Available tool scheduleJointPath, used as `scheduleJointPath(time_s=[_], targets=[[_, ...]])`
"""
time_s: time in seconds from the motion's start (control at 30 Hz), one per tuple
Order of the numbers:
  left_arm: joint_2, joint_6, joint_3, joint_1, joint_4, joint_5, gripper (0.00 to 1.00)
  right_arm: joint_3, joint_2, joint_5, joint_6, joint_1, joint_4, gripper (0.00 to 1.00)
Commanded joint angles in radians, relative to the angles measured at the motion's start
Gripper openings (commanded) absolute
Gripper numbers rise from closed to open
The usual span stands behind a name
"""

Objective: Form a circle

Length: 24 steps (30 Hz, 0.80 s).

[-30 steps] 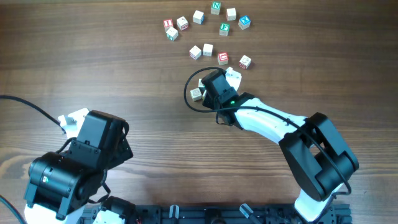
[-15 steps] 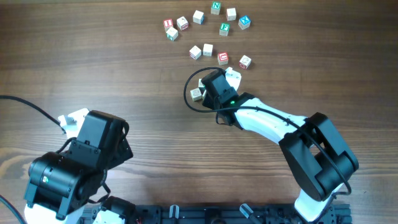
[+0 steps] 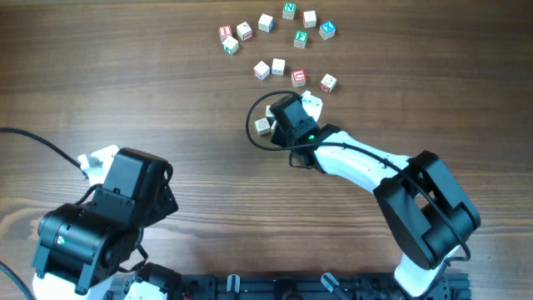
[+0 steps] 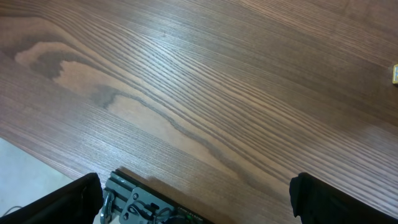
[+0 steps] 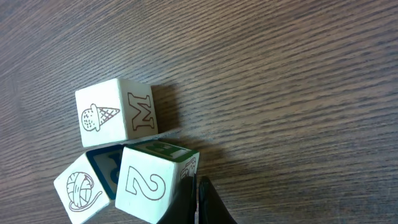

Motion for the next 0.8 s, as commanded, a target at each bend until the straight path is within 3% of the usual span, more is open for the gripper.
scheduleJointPath(time_s=[0.0,0.77], targets=[[-0.002,-0.016,-0.003,0.006,0.000,0.001,1.00,-0.001,0.015,-0.008,-0.016,0.003,0.000,0.05],[-0.002,-0.016,-0.003,0.006,0.000,0.001,1.00,-0.001,0.015,-0.008,-0.017,0.003,0.011,0.05]])
